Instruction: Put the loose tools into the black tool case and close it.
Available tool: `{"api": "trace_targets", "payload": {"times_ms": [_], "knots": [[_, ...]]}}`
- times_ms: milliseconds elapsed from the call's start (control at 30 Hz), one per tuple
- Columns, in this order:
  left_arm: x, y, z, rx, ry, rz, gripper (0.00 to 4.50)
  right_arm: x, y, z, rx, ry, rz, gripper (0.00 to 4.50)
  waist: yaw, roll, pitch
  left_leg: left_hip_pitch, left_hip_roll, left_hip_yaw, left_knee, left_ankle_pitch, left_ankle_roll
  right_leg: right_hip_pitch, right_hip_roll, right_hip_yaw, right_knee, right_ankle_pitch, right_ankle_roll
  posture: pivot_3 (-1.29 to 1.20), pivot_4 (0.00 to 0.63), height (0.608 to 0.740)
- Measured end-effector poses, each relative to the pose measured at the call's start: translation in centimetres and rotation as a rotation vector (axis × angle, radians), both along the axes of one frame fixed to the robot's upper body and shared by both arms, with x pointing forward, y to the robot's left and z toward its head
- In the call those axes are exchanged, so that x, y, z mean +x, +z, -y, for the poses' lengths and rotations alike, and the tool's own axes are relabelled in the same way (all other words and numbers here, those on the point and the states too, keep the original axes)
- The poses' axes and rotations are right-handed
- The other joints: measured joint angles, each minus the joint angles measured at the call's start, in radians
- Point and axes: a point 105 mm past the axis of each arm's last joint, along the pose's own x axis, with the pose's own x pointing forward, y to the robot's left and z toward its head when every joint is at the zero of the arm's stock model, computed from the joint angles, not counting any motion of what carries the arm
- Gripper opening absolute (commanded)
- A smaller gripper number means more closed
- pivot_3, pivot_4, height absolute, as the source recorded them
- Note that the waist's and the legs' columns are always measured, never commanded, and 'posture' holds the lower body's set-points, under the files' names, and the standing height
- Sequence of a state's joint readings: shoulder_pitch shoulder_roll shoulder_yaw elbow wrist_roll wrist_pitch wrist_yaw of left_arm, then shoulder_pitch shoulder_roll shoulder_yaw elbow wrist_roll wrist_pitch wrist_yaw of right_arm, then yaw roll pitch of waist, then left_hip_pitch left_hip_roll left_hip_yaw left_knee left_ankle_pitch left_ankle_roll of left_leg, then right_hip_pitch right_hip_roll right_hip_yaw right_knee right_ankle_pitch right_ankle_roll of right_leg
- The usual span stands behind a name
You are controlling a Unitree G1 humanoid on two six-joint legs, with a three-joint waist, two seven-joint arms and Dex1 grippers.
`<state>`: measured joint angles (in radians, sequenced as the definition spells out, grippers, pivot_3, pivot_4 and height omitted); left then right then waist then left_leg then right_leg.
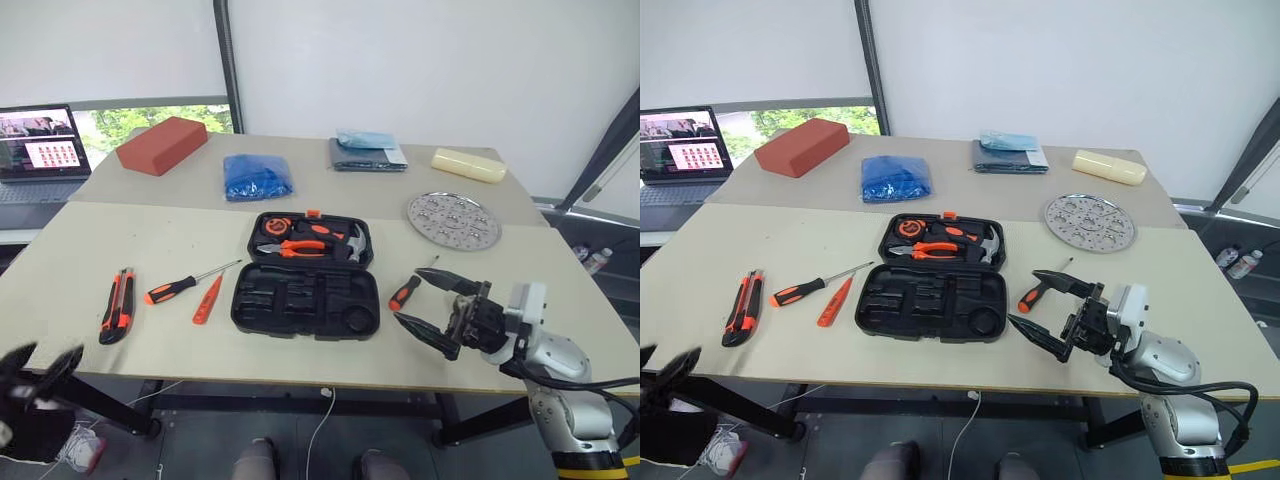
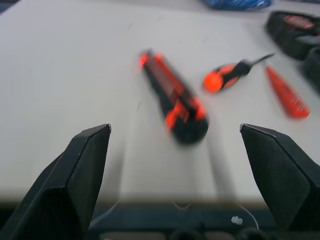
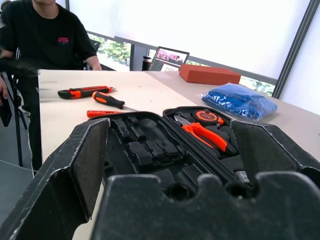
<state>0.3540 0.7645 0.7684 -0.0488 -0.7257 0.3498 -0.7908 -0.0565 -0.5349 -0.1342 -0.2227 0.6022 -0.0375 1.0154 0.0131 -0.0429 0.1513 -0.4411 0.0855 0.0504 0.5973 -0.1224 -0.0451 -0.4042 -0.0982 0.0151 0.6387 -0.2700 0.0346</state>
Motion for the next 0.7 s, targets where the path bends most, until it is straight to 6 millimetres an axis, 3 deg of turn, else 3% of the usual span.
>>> {"api": "trace_targets", "payload": {"times_ms": [200,333,433,533,700], "knots": [[6.7,1.8,2.6,0.125,-0.214,-0.124,4.43,0.3,0.8,-0.5,0.004,0.003,0.017,4.5,-0.005,0.002,0.0,0.0,0.0,0.001,0.0,0.0,0.0,-0.001,0.0,0.0,0.002,0.002,0.0,0.0,0.15,0.74],[9.5,-0.7,2.9,0.188,-0.299,-0.279,4.43,0.4,1.1,-0.6,0.001,0.007,0.018,4.5,-0.014,0.001,0.0,-0.001,0.001,0.0,-0.003,0.002,0.004,0.0,0.005,0.001,0.005,0.006,0.001,0.0,0.15,0.74],[10.1,-2.3,2.9,0.225,-0.346,-0.36,4.43,0.4,1.0,-0.5,-0.003,0.002,0.011,4.5,-0.017,0.001,0.0,-0.002,0.003,0.0,-0.004,0.003,0.005,-0.002,0.007,0.001,0.007,0.003,0.001,0.0,0.15,0.74],[11.3,-2.0,3.2,0.245,-0.383,-0.349,3.75,0.2,1.0,-0.3,-0.008,-0.008,0.011,4.5,-0.01,0.001,0.0,-0.002,0.003,-0.001,-0.005,0.003,0.005,-0.002,0.008,0.001,0.008,0.002,0.001,0.0,0.15,0.74],[11.9,-2.3,4.0,0.259,-0.45,-0.339,1.7,-0.2,1.0,0.0,-0.024,-0.024,0.002,4.5,-0.009,0.001,0.0,-0.002,0.003,0.0,-0.003,0.003,0.004,-0.001,0.007,0.001,0.008,0.001,0.002,0.0,0.15,0.74]]}}
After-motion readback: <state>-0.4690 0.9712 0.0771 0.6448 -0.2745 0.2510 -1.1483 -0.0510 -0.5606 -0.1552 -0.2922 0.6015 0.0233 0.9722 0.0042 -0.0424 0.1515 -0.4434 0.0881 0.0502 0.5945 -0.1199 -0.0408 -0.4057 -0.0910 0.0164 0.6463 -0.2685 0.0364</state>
